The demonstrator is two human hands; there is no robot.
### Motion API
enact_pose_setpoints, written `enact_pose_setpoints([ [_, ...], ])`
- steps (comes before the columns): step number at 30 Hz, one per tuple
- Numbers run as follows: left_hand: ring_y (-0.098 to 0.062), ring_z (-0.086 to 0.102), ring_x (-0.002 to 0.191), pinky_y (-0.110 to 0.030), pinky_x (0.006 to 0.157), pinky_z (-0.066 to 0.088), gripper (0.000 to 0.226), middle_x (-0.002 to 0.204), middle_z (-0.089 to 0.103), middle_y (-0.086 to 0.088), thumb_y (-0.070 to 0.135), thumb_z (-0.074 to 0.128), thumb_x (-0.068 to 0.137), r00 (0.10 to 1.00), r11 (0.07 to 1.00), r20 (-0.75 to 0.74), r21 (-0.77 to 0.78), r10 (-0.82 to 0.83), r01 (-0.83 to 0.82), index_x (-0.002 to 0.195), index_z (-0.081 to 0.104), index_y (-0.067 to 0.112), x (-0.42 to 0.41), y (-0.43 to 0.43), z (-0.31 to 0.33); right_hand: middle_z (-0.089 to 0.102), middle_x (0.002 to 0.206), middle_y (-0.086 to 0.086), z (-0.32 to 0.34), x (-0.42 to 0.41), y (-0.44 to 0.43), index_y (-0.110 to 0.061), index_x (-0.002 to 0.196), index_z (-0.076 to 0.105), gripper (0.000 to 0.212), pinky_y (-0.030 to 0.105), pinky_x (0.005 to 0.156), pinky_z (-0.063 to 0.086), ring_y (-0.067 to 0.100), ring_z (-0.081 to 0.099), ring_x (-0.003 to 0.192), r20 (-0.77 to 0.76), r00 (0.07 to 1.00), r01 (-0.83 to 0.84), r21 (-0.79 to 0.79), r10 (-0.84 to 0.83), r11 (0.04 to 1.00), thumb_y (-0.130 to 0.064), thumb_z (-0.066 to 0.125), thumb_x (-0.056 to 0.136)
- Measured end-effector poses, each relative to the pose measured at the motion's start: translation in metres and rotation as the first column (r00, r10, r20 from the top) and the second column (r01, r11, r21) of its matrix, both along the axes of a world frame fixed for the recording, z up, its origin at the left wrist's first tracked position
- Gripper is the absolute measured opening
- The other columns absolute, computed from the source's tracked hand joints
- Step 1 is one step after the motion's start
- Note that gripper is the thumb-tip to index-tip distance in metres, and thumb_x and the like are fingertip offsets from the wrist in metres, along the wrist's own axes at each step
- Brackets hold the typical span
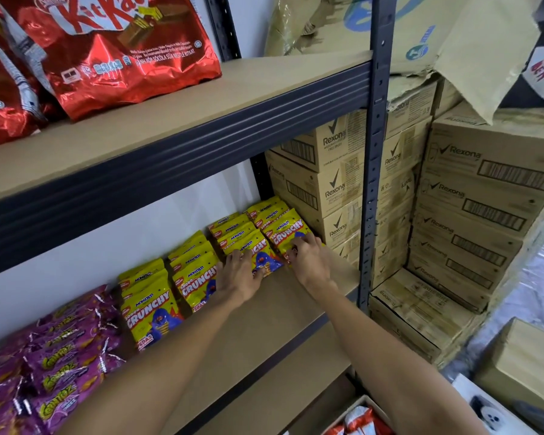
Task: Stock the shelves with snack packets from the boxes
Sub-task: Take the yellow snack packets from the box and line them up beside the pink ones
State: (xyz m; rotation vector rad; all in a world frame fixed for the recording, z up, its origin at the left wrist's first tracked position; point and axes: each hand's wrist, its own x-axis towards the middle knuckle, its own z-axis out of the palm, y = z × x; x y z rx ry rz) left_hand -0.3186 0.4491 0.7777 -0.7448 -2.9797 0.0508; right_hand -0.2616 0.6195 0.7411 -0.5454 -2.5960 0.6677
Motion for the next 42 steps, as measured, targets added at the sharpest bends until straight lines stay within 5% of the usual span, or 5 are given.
enact_pose_setpoints([
  [11, -0.022, 0.051, 0.124, -0.045, 0.106, 0.037, 0.047, 0.138, 0.049, -0.004, 0.046, 0.042, 0.102, 0.998, 0.983, -0.064, 0.18, -0.029, 0.04, 0.139, 0.047, 0.017, 0.033, -0.041, 0.011, 0.056, 0.122, 0.008, 0.013, 0.034, -0.032, -0.016, 0.111, 0.066, 0.021, 0.041, 0.084, 0.054, 0.027, 0.054, 0.113, -0.096, 0.995, -0.029, -0.072, 0.022, 0.997, -0.028, 0.052, 0.1],
  [16, -0.019, 0.06, 0.104, -0.041, 0.097, 0.042, 0.033, 0.11, 0.064, -0.001, 0.038, 0.038, 0.104, 0.991, 0.967, -0.126, 0.243, -0.046, 0.076, 0.11, 0.063, 0.018, 0.065, -0.079, 0.022, 0.065, 0.111, 0.005, 0.034, 0.058, -0.072, -0.018, 0.102, 0.069, 0.021, 0.034, 0.074, 0.054, 0.022, 0.064, 0.096, -0.174, 0.983, -0.065, -0.015, 0.062, 0.998, -0.03, 0.052, 0.099],
  [22, -0.014, 0.059, 0.058, -0.027, 0.052, 0.045, 0.035, 0.069, 0.062, 0.002, 0.037, 0.038, 0.105, 0.999, 0.947, -0.039, 0.317, -0.034, 0.045, 0.092, 0.065, 0.018, 0.109, -0.14, 0.029, 0.069, 0.084, 0.001, 0.059, 0.094, -0.138, -0.018, 0.095, 0.066, 0.024, 0.024, 0.063, 0.042, 0.02, 0.067, 0.074, -0.137, 0.978, -0.164, -0.029, 0.159, 0.986, -0.035, 0.051, 0.101],
  [34, -0.024, 0.063, 0.067, -0.036, 0.062, 0.049, 0.047, 0.068, 0.061, -0.004, 0.045, 0.031, 0.105, 0.991, 0.894, 0.103, 0.43, 0.087, -0.124, 0.068, 0.048, 0.023, 0.196, -0.286, -0.001, 0.071, 0.071, 0.004, 0.025, 0.162, -0.286, -0.016, 0.084, 0.072, 0.055, 0.032, 0.063, 0.051, 0.026, 0.069, 0.07, -0.043, 0.944, -0.328, -0.047, 0.326, 0.943, -0.055, 0.037, 0.1],
  [42, -0.022, 0.061, 0.064, -0.037, 0.062, 0.047, 0.044, 0.065, 0.062, -0.001, 0.045, 0.032, 0.104, 0.967, 0.799, 0.247, 0.568, 0.06, -0.195, 0.071, 0.052, 0.023, 0.26, -0.367, -0.049, 0.063, 0.057, 0.004, -0.025, 0.214, -0.371, -0.016, 0.067, 0.058, 0.037, 0.029, 0.054, 0.038, 0.027, 0.062, 0.056, -0.049, 0.913, -0.409, -0.082, 0.406, 0.909, -0.032, 0.056, 0.1],
])
